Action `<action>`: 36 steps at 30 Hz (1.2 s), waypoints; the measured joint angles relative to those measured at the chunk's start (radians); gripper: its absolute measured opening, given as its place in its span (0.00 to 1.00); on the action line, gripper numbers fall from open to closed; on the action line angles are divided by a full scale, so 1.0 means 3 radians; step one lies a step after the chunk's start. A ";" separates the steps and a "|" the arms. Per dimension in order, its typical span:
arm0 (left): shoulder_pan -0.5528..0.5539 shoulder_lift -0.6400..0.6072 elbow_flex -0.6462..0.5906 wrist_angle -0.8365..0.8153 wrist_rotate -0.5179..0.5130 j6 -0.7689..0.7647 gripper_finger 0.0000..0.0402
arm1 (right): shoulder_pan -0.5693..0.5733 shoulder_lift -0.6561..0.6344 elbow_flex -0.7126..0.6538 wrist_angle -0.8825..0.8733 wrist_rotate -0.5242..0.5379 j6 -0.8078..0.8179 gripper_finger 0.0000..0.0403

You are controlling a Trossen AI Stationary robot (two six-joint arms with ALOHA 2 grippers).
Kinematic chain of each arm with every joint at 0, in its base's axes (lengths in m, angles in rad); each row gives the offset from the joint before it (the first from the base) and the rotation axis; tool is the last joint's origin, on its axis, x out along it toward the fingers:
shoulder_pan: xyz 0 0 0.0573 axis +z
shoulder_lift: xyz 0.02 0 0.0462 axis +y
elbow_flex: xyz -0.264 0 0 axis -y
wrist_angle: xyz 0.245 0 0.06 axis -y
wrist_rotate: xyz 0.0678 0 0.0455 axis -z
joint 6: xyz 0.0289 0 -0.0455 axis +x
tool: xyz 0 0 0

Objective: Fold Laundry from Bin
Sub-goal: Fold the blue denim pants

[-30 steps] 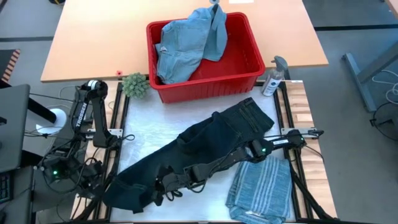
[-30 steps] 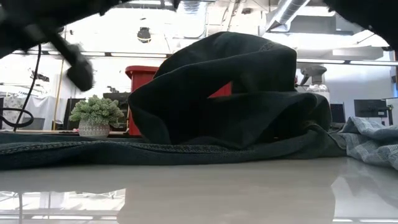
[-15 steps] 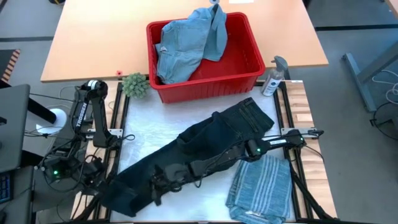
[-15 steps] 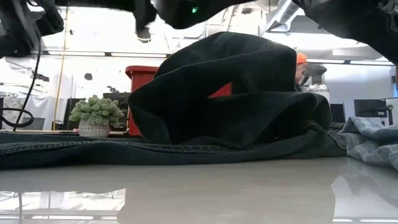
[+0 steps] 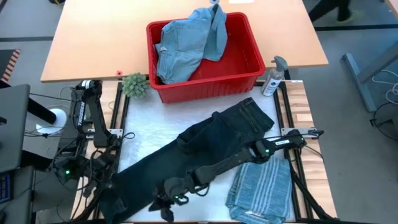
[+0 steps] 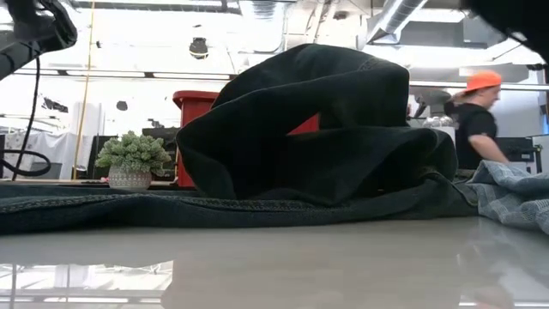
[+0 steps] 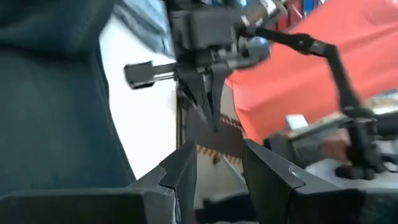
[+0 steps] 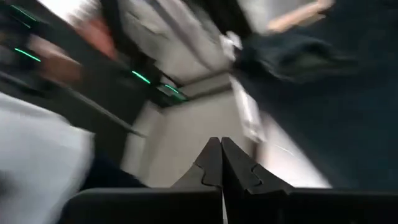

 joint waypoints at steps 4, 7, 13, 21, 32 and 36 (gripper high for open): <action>0.0193 -0.0065 0.0000 0.0222 -0.0249 0.0240 0.29 | 0.0120 -0.0554 0.0000 -0.1204 0.0837 -0.0403 0.05; 0.0370 -0.0136 -0.0001 0.0496 -0.0448 0.0489 0.29 | 0.0306 -0.1215 -0.0002 -0.2128 0.1855 -0.0241 0.05; 0.0734 -0.0266 -0.0001 0.1030 -0.0502 0.0967 0.29 | 0.0637 -0.1852 0.0015 -0.4372 0.3482 0.2053 0.05; 0.1133 -0.0310 -0.0001 0.1244 -0.0460 0.1310 0.29 | 0.0492 -0.2024 -0.0629 -0.5071 0.2725 0.3584 0.05; 0.1611 -0.0343 -0.0003 0.1592 0.0322 0.1334 0.29 | 0.0090 -0.3028 -0.2554 -0.4909 0.1888 0.3525 0.07; 0.1961 -0.0427 0.0061 0.1566 0.0609 0.1296 0.29 | 0.0117 -0.3726 -0.2958 -0.4604 0.2253 0.3302 0.04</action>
